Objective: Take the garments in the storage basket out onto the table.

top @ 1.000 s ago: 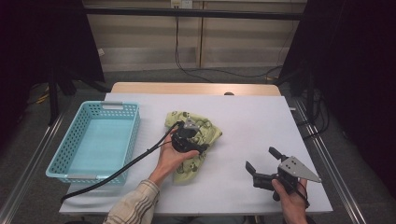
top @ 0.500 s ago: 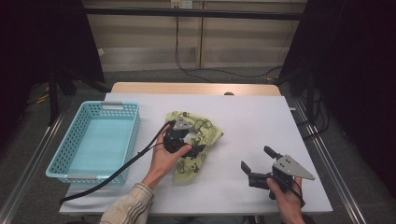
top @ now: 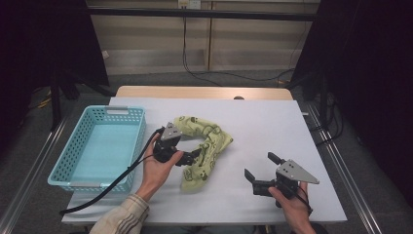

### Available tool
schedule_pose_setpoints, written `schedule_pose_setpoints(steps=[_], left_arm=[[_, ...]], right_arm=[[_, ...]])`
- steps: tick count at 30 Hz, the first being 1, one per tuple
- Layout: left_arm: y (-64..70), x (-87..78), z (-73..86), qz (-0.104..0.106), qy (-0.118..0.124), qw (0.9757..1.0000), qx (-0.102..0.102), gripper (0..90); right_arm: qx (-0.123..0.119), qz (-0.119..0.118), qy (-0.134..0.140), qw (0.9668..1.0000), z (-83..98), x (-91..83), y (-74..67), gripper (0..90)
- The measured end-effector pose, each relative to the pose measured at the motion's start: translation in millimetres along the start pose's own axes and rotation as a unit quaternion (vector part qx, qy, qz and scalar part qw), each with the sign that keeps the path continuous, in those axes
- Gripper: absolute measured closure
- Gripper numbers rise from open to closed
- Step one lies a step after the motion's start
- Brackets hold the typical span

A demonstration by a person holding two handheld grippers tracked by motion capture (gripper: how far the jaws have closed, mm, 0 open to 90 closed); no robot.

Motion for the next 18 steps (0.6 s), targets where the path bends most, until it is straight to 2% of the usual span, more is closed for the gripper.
schedule_pose_setpoints(steps=[1,4,5,8,9,12,18], left_arm=[[0.4,-2.2,1.7,-0.002,0.005,1.0000,-0.004,7.3],[-0.8,-9.4,9.1,-0.008,-0.001,1.0000,0.002,7.3],[0.1,-10.6,9.8,-0.007,0.008,0.9999,-0.010,7.3],[-0.2,-15.9,11.7,-0.021,0.016,0.9996,-0.004,7.3],[0.8,-17.3,11.4,-0.024,0.022,0.9994,-0.009,7.3],[3.2,-22.9,14.6,-0.019,0.023,0.9996,-0.003,7.3],[0.9,-33.1,20.0,-0.016,0.036,0.9991,-0.013,7.3]], right_arm=[[-0.001,-0.002,0.002,1.0000,-0.7,0.6,-0.7,0.3],[0.000,-0.007,-0.002,1.0000,-1.3,1.3,-3.8,0.4],[-0.001,-0.007,-0.006,1.0000,-1.2,1.8,-4.5,0.4],[-0.001,-0.010,-0.012,0.9999,-2.4,4.3,-7.2,0.8],[0.002,-0.014,-0.012,0.9998,-3.1,5.4,-8.9,0.8],[0.003,-0.017,-0.015,0.9997,-5.0,8.5,-13.0,1.1],[0.004,-0.031,-0.020,0.9993,-8.0,17.6,-19.8,1.5]])
Point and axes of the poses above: each handheld gripper's, and its own axes: x roughly forward along the jaws, z roughly out of its underside, y roughly to its right, the point moved 8 cm from there along x, roughly forward along the jaws
